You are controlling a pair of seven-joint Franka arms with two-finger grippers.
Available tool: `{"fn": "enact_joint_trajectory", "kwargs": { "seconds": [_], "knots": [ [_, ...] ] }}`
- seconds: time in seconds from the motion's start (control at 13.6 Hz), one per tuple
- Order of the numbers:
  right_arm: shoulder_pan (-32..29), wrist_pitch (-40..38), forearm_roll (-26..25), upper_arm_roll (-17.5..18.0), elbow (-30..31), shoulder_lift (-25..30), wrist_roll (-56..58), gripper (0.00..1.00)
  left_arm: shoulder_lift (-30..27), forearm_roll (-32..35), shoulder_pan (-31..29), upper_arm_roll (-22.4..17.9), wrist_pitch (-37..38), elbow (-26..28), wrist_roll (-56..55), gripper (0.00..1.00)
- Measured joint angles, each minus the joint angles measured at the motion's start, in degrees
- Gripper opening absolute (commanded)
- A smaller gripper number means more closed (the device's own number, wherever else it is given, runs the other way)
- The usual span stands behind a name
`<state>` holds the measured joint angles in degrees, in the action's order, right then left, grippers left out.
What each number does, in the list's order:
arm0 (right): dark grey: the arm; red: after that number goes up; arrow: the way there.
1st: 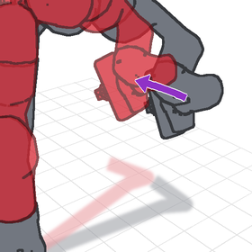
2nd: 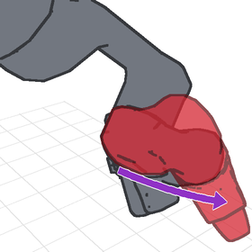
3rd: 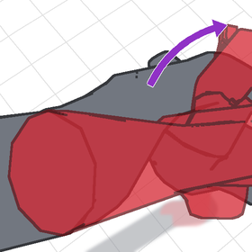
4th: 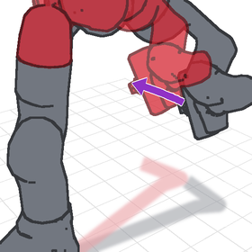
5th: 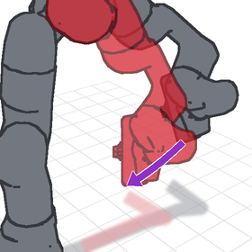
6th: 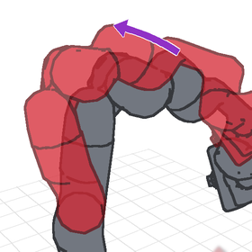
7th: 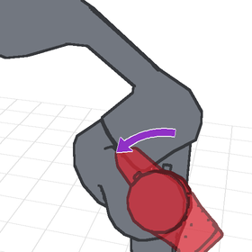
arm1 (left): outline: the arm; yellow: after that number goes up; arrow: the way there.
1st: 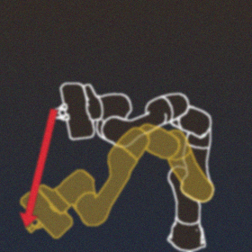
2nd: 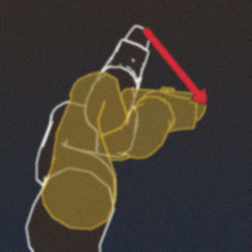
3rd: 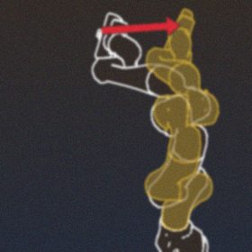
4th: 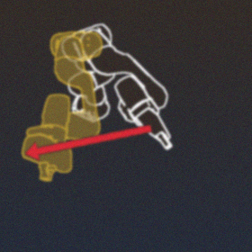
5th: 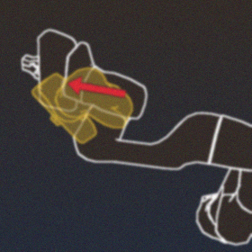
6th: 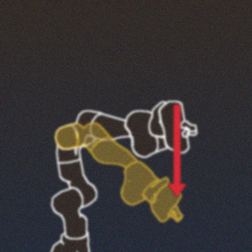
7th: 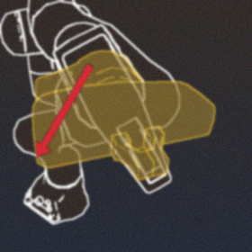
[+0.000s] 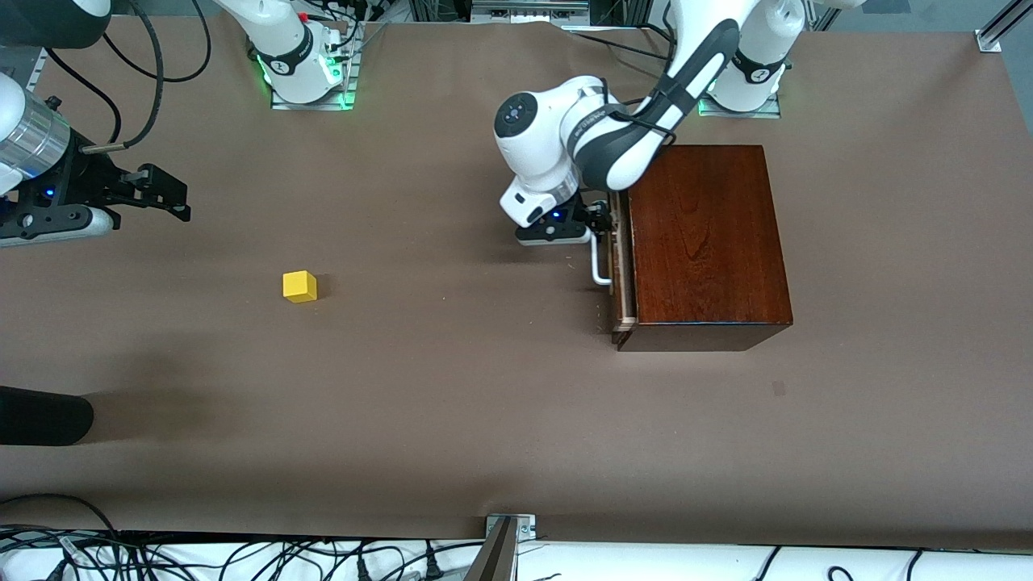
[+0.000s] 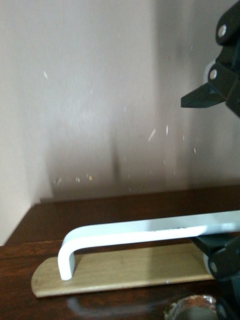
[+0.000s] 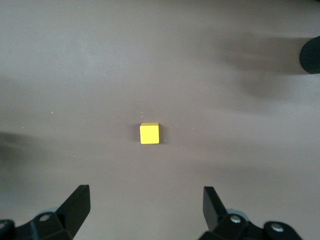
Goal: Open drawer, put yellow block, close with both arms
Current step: 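Pull the drawer handle outward with the left gripper to open the drawer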
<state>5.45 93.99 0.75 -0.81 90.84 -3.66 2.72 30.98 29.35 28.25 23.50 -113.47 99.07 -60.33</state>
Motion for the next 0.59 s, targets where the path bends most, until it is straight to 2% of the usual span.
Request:
{"fn": "enact_joint_trajectory", "kwargs": {
  "seconds": [0.59],
  "knots": [
    [0.0, 0.0, 0.0, 0.0, 0.0, 0.0, 0.0, 1.00, 3.0, -3.0, 1.0, -0.1, -4.3, -5.2, -1.4, 1.00]
  ]
}}
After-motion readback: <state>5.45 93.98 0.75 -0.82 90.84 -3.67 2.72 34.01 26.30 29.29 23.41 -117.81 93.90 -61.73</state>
